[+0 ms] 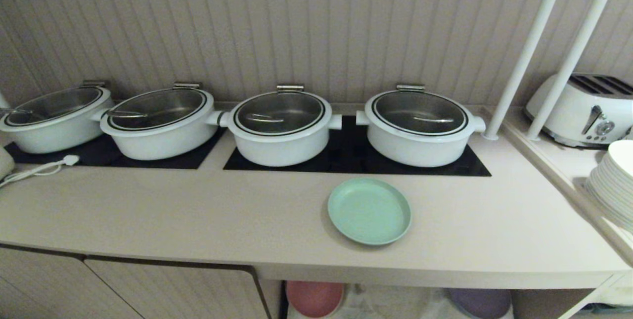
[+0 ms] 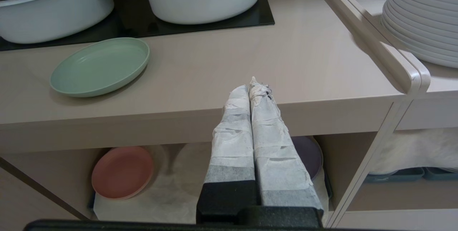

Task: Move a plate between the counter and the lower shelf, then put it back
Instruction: Pick up the plate

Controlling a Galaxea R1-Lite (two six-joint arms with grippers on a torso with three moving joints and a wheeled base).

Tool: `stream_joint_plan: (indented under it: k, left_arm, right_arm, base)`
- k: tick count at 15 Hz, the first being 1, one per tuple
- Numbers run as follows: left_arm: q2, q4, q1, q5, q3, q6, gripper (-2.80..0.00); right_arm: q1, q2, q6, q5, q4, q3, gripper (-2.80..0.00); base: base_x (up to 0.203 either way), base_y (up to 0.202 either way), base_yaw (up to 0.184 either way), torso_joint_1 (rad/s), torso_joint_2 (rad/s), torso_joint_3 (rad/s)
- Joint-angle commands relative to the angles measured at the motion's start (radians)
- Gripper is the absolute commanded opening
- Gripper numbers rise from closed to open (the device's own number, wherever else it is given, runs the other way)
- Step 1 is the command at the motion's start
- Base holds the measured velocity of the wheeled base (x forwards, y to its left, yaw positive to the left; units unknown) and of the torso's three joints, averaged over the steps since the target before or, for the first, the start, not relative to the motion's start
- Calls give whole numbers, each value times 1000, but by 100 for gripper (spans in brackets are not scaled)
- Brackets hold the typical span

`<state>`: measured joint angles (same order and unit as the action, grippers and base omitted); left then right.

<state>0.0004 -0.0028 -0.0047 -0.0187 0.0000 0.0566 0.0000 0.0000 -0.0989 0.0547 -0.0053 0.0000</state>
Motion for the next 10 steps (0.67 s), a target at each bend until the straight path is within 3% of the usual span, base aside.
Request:
stream_joint_plan:
  k: [1, 10]
  left_arm:
    - [0, 0, 0, 0, 0, 0, -280]
    - [0, 0, 0, 0, 0, 0, -280]
  right_arm:
    - [0, 0, -1, 1, -1, 0, -280]
    - [0, 0, -1, 1, -1, 0, -280]
  base:
    - [0, 0, 0, 0, 0, 0]
    - [0, 0, 0, 0, 0, 0]
